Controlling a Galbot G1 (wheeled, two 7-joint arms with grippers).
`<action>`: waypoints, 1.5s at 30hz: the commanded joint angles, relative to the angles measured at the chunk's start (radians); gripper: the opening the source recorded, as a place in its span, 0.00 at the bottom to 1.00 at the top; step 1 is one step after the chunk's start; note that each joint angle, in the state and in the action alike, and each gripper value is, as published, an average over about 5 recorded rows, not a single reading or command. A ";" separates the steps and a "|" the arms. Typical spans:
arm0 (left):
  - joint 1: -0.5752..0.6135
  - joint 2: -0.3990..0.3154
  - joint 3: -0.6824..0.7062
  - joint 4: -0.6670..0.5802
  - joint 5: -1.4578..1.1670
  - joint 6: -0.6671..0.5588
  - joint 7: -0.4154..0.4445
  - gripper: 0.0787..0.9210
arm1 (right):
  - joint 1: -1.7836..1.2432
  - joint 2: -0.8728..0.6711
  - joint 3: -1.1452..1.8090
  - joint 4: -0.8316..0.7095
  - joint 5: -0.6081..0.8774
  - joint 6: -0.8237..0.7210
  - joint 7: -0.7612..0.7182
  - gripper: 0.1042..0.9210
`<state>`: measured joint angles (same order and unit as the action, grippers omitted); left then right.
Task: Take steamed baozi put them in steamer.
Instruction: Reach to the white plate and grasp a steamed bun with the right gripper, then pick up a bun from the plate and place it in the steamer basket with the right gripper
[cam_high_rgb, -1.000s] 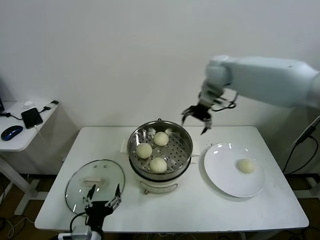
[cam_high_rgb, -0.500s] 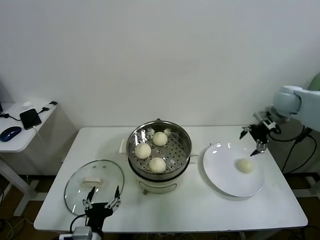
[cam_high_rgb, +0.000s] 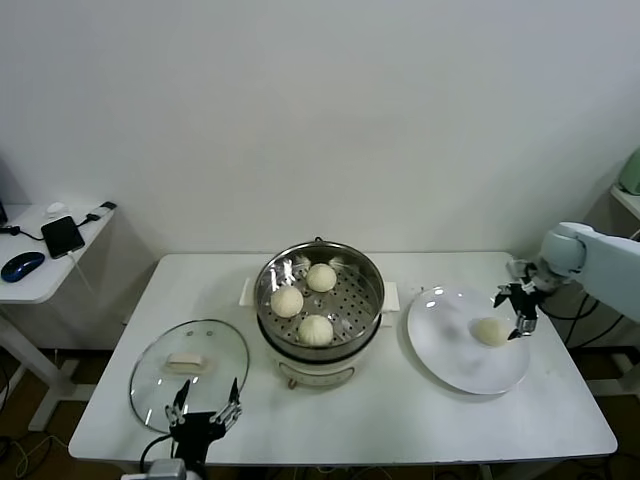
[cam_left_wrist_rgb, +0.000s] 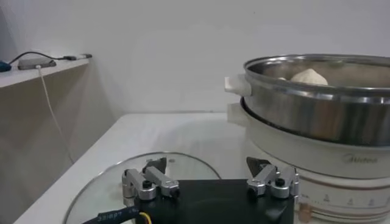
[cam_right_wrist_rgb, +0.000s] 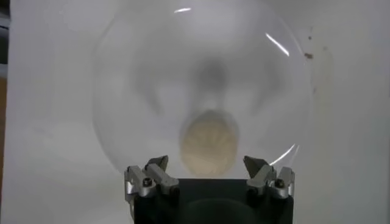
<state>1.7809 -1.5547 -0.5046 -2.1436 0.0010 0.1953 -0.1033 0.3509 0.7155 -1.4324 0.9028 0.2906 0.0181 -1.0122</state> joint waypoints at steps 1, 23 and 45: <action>0.001 -0.001 0.000 0.002 0.003 0.000 0.000 0.88 | -0.164 0.078 0.138 -0.156 -0.053 0.000 0.015 0.88; 0.007 0.002 0.006 -0.011 0.011 0.009 0.001 0.88 | 0.457 0.041 -0.306 0.199 0.250 -0.074 -0.021 0.68; -0.005 0.015 0.026 -0.049 0.000 0.015 0.004 0.88 | 0.543 0.479 -0.389 0.557 0.750 -0.413 0.249 0.68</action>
<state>1.7779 -1.5425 -0.4787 -2.1946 0.0000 0.2122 -0.1002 0.9806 1.0211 -1.7848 1.3798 0.9232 -0.2854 -0.8872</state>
